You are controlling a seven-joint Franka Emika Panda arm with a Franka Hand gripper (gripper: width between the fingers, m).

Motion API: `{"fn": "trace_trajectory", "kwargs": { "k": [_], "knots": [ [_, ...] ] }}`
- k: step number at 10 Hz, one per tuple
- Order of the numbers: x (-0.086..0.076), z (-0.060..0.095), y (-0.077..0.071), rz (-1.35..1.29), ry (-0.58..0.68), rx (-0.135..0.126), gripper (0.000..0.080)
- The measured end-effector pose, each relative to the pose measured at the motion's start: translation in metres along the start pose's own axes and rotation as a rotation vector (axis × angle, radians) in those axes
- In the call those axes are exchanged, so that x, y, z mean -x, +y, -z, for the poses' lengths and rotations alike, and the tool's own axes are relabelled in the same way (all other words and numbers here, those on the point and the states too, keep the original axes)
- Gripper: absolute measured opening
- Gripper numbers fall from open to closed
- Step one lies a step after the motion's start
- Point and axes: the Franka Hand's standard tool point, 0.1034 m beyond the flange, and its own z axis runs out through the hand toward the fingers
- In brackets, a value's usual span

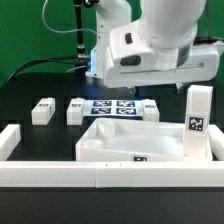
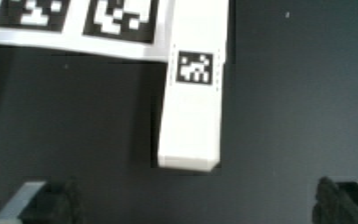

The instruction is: Assemble desk

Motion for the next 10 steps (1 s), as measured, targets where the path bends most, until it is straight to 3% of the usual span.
{"fn": "trace_trajectory", "kwargs": {
  "k": [1,3,4,8,10],
  "knots": [
    [0.000,-0.004,0.001,-0.003,-0.061,-0.002,0.0649],
    [0.001,-0.036,0.003,-0.029,-0.216,0.006,0.0649],
    [-0.009,-0.039,0.005,-0.033,-0.214,0.008,0.0649],
    [-0.008,-0.039,0.005,-0.034,-0.209,0.006,0.0649],
    [-0.008,-0.049,0.007,-0.042,-0.218,0.007,0.0649]
  ]
}}
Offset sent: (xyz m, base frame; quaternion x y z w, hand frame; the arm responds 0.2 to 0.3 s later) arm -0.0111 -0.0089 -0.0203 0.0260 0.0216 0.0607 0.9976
